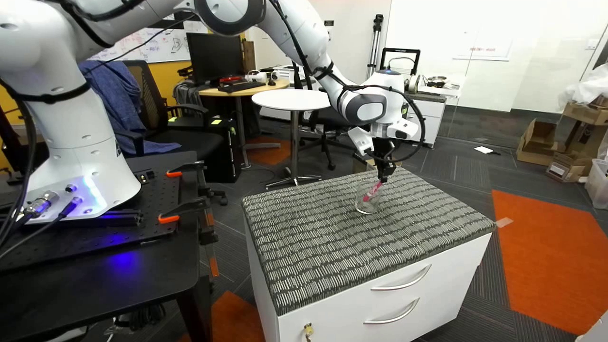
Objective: Take the marker out of the glass and put it on the counter
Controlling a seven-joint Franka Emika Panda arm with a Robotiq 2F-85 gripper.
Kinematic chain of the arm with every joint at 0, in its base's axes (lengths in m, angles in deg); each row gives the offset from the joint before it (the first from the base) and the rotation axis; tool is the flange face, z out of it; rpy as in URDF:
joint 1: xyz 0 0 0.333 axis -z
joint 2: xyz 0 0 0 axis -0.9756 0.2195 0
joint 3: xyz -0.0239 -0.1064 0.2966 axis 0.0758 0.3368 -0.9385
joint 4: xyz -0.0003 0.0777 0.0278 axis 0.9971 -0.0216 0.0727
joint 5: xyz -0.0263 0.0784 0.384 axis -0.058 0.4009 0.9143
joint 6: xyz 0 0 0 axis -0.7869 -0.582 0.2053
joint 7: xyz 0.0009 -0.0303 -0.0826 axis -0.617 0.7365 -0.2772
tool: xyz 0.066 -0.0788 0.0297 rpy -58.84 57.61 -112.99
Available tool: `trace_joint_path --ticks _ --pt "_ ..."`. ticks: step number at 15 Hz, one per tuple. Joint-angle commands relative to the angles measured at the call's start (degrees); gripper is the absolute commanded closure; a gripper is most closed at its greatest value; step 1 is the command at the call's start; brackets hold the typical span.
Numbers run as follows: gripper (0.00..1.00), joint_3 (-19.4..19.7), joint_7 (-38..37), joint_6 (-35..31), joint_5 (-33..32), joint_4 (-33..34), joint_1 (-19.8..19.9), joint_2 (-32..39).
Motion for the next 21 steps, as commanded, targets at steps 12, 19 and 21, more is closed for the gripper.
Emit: trace_joint_path --ticks 12,19,21 --pt "0.95 3.4 -4.7 -21.3 -0.2 -36.3 -3.4 -25.0" --pt "0.95 5.9 -6.5 -25.1 0.1 -45.7 -3.4 -33.0" --pt "0.95 6.0 -6.8 -24.0 0.5 -45.7 -2.3 -33.4"
